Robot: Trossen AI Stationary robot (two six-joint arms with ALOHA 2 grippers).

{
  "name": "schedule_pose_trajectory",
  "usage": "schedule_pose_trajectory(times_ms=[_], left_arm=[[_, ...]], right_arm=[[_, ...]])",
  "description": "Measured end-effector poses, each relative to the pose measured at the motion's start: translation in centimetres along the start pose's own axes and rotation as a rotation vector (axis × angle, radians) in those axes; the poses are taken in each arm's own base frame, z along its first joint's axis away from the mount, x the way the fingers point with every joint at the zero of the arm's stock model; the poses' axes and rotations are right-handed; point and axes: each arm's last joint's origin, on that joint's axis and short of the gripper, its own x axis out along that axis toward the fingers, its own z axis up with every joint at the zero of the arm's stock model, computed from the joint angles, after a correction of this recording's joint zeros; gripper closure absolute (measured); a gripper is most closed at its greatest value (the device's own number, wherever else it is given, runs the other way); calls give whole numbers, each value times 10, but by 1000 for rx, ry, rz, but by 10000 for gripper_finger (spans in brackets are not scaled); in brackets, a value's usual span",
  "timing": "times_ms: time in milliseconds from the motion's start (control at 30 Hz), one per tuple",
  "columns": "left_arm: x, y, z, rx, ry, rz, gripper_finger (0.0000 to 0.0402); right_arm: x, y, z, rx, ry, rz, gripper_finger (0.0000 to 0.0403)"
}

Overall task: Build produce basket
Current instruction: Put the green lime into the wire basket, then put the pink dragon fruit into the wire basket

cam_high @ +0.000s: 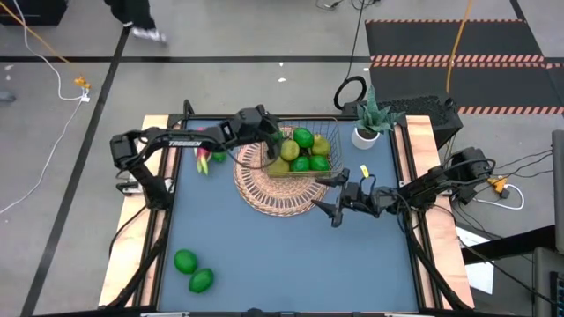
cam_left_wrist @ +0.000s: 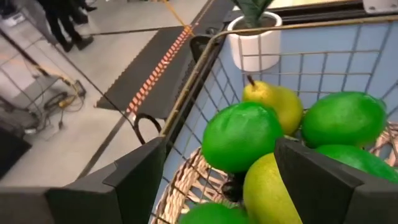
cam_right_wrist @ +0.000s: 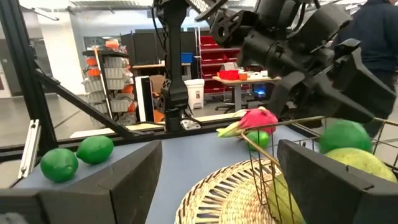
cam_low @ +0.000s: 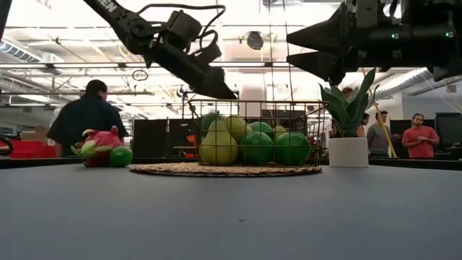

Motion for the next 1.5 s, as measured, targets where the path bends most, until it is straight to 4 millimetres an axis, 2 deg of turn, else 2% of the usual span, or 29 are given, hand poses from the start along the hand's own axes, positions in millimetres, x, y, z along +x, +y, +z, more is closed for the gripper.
schedule_pose_trajectory(times_ms=[167,300,433,533,667,767,933,1067,1300,1500], left_arm=[[-3,4,2,-36,-3,4,87],[-20,4,15,-7,-32,1,59],[-54,6,31,-6,-7,56,36],[-87,10,39,-79,33,133,31],[-122,15,32,-213,169,230,37],[-135,18,18,-337,308,291,46],[-143,22,-7,-518,530,479,55],[-143,29,-19,-553,613,627,48],[-129,46,-36,-572,713,682,5],[-113,68,-62,-642,831,761,15]], right_arm=[[0,0,-1,1,5,0,91],[0,0,-1,24,5,1,91],[0,0,-1,46,8,3,91],[0,0,-2,58,17,3,91],[0,0,-5,85,47,0,91],[0,0,-7,112,65,-3,91],[-1,1,-9,149,84,-3,91],[-2,4,-9,149,85,13,91],[-3,6,-9,148,85,18,91],[-3,5,-10,153,96,16,91]])
